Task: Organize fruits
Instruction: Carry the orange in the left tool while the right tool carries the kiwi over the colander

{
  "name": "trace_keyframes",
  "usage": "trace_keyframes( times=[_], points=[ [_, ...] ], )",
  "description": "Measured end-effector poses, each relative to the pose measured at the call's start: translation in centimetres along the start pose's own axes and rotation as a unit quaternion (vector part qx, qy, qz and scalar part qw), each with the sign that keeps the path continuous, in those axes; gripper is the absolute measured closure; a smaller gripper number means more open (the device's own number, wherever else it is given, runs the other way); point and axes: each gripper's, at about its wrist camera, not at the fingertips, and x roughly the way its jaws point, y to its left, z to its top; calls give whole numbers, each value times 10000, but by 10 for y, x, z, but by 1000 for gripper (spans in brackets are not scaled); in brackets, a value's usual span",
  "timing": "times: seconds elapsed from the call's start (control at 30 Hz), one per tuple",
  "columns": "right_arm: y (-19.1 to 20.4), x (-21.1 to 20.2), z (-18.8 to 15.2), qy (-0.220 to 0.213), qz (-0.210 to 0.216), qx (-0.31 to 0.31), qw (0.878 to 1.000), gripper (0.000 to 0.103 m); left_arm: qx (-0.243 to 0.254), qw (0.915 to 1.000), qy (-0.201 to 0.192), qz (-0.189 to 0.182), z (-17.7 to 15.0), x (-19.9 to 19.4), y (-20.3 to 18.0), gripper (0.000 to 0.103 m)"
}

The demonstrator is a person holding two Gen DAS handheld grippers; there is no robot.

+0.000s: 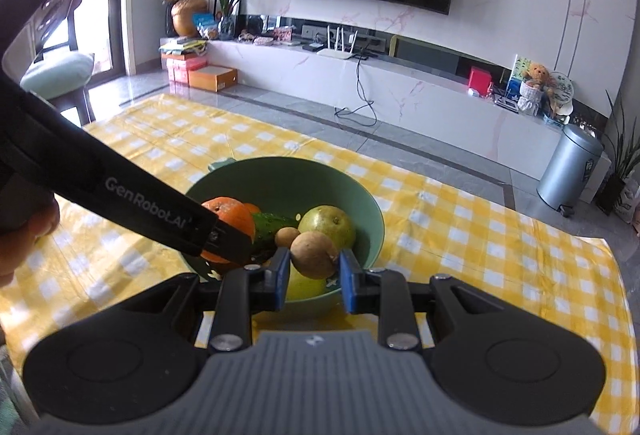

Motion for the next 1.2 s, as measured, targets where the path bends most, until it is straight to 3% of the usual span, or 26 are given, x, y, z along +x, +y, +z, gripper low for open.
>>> trace_keyframes(
  times=[0.47,0.67,0.93,1.2],
  points=[
    [-4,49,5,526,264,-578,9966,80,-72,9987,497,21,1,22,7,54],
    [-7,56,5,650,183,-640,9957,80,-36,9982,597,89,0,27,5,54],
    [-4,62,4,712,156,-797,9942,80,-65,9980,627,14,-3,30,8,40],
    [-5,61,5,713,109,-789,9943,80,-67,9985,548,13,-3,25,7,38]
  ],
)
